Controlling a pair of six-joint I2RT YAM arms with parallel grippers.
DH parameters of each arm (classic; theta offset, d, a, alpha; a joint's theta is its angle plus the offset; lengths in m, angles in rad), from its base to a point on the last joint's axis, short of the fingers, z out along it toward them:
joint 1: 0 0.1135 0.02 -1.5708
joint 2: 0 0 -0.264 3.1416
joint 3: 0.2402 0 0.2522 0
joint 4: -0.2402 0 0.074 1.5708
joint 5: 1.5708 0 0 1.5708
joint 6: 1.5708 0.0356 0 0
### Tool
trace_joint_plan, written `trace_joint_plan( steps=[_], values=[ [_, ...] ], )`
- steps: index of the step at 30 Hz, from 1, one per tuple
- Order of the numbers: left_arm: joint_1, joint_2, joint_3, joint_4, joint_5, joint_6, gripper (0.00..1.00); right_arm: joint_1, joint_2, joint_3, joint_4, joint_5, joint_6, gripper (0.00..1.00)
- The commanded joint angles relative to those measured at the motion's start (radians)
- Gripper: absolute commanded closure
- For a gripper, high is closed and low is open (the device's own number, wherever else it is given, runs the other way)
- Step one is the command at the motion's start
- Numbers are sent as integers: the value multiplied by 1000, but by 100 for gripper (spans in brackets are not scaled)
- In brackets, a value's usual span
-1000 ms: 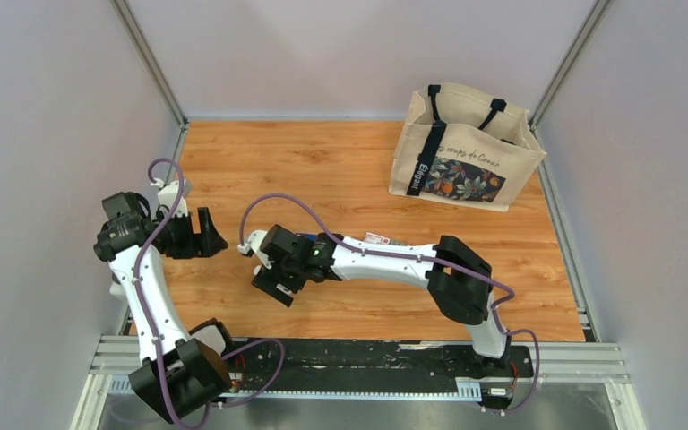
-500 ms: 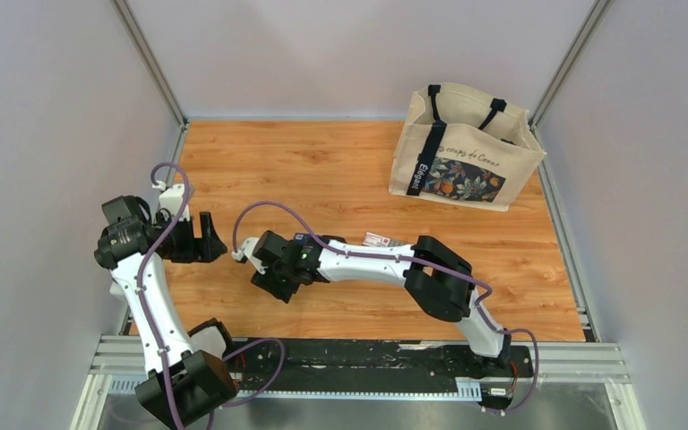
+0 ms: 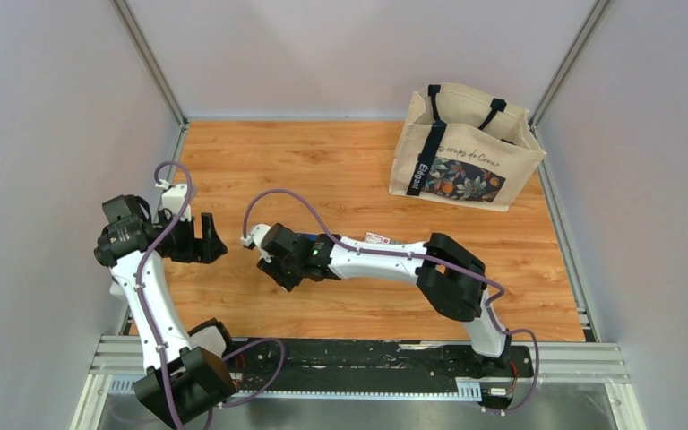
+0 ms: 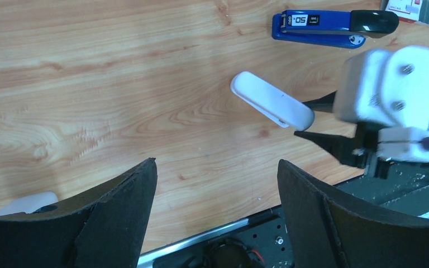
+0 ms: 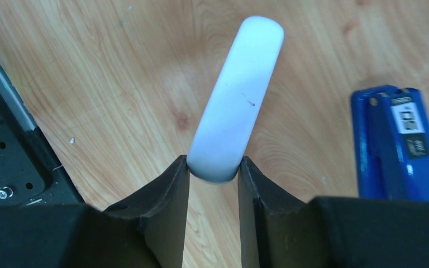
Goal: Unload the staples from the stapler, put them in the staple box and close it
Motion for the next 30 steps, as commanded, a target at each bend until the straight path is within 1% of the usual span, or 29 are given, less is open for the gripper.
trace_joint_plan(
  steps=[1, 5, 8, 11, 13, 18, 20, 22, 25, 26, 28, 30],
  values=[
    [10, 0, 14, -13, 56, 86, 14, -16, -135, -37, 140, 85, 56, 100],
    [9, 12, 14, -20, 80, 120, 21, -25, -189, -103, 215, 96, 105, 100],
    [9, 26, 26, -53, 119, 164, 25, -27, -235, -159, 284, 117, 145, 100],
    [1, 35, 31, -82, 160, 200, 26, -33, -266, -176, 333, 123, 191, 100],
    [-13, 35, 28, -89, 174, 215, 26, -33, -294, -179, 356, 126, 217, 100],
    [-48, 52, 16, -138, 203, 307, 25, -38, -344, -211, 416, 142, 270, 100],
    [-52, 71, 23, -154, 228, 342, 24, -44, -381, -242, 480, 157, 312, 100],
    [-60, 91, 35, -203, 279, 402, 23, -48, -415, -253, 522, 191, 339, 100],
    [-74, 141, 58, -291, 352, 486, 18, -62, -450, -270, 579, 209, 393, 100],
    [-94, 168, 62, -308, 366, 502, 16, -64, -456, -271, 591, 212, 405, 100],
    [-117, 191, 71, -355, 395, 563, 16, -65, -462, -276, 626, 215, 435, 100],
    [-158, 220, 75, -395, 409, 589, 15, -64, -466, -284, 658, 215, 468, 100]
  ],
)
